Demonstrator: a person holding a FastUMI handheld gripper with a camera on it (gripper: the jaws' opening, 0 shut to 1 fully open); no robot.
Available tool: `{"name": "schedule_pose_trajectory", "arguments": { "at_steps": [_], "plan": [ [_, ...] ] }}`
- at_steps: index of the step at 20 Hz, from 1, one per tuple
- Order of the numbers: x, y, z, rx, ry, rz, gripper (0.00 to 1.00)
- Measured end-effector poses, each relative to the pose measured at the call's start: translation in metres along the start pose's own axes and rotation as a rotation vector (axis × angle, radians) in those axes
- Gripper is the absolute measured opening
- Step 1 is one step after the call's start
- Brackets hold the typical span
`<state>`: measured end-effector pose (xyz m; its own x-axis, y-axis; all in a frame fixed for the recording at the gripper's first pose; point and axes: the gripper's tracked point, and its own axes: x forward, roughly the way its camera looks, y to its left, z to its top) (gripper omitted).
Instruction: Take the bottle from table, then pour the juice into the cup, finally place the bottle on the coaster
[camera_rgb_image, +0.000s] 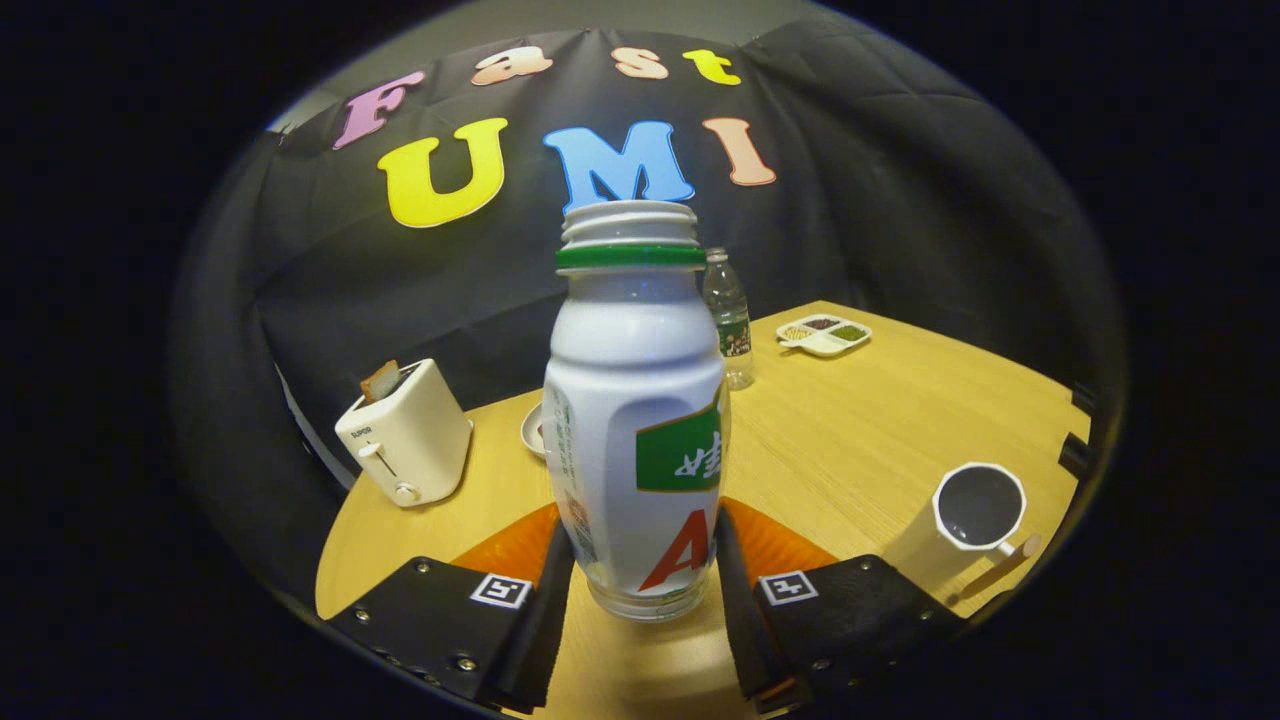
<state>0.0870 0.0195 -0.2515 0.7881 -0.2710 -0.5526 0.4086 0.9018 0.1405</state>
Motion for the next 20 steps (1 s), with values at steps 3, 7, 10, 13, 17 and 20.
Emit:
{"name": "schedule_pose_trajectory", "arguments": {
  "at_steps": [3, 7, 10, 13, 17, 20],
  "plan": [
    [0.02, -0.002, 0.006, -0.104, -0.024, -0.041, 0.68],
    [0.047, 0.009, 0.012, -0.173, -0.051, -0.061, 0.68],
    [0.069, 0.02, 0.012, -0.204, -0.059, -0.056, 0.68],
    [0.088, 0.024, 0.012, -0.217, -0.068, -0.051, 0.68],
    [0.11, 0.024, 0.013, -0.196, -0.08, -0.045, 0.7],
    [0.126, 0.021, 0.008, -0.203, -0.072, -0.033, 0.71]
  ]
}}
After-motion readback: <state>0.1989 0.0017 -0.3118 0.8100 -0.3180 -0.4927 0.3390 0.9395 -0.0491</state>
